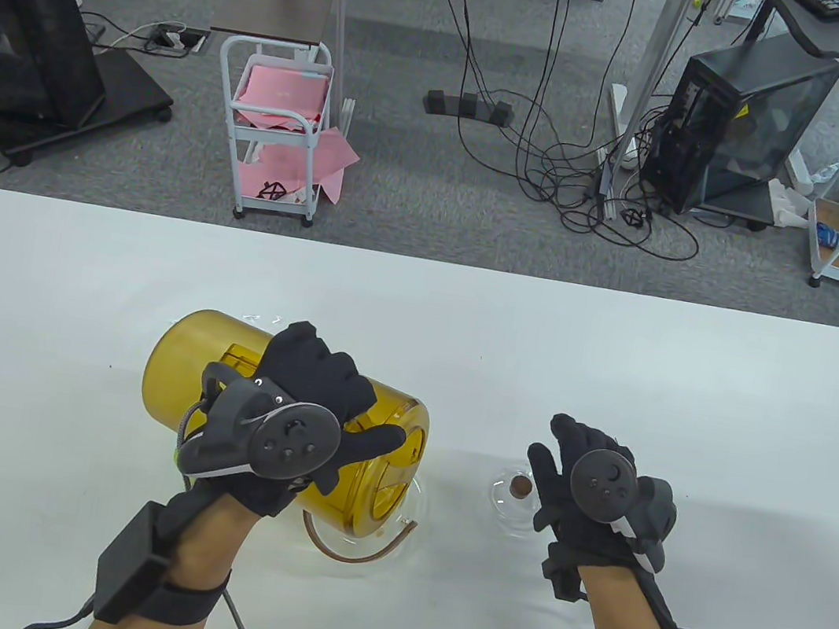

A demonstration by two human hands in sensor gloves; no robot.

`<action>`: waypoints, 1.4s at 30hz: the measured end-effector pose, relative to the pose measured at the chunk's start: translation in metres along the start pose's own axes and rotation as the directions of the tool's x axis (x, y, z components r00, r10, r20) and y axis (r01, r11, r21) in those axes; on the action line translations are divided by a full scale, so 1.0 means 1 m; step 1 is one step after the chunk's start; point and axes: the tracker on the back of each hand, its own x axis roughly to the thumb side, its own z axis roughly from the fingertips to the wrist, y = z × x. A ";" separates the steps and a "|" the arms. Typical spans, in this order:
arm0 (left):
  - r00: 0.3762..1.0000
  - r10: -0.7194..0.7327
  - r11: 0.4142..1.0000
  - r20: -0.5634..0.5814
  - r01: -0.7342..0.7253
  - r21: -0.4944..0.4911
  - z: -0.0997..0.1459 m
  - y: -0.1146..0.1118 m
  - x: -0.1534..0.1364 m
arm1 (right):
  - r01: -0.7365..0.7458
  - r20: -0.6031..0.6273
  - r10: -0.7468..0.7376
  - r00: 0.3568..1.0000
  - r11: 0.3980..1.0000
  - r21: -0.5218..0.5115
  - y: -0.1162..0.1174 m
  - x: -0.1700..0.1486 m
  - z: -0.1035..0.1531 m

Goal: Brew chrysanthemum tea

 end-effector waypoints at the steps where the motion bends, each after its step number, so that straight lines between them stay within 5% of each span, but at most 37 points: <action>1: 1.000 -0.001 1.000 0.000 0.001 -0.001 0.000 0.000 0.000 | 0.000 0.000 0.000 1.000 1.000 0.000 0.000 0.000 0.000; 42: 1.000 -0.028 1.000 0.004 0.028 -0.006 -0.001 -0.001 0.007 | -0.007 0.004 0.007 1.000 1.000 0.018 0.002 0.002 0.000</action>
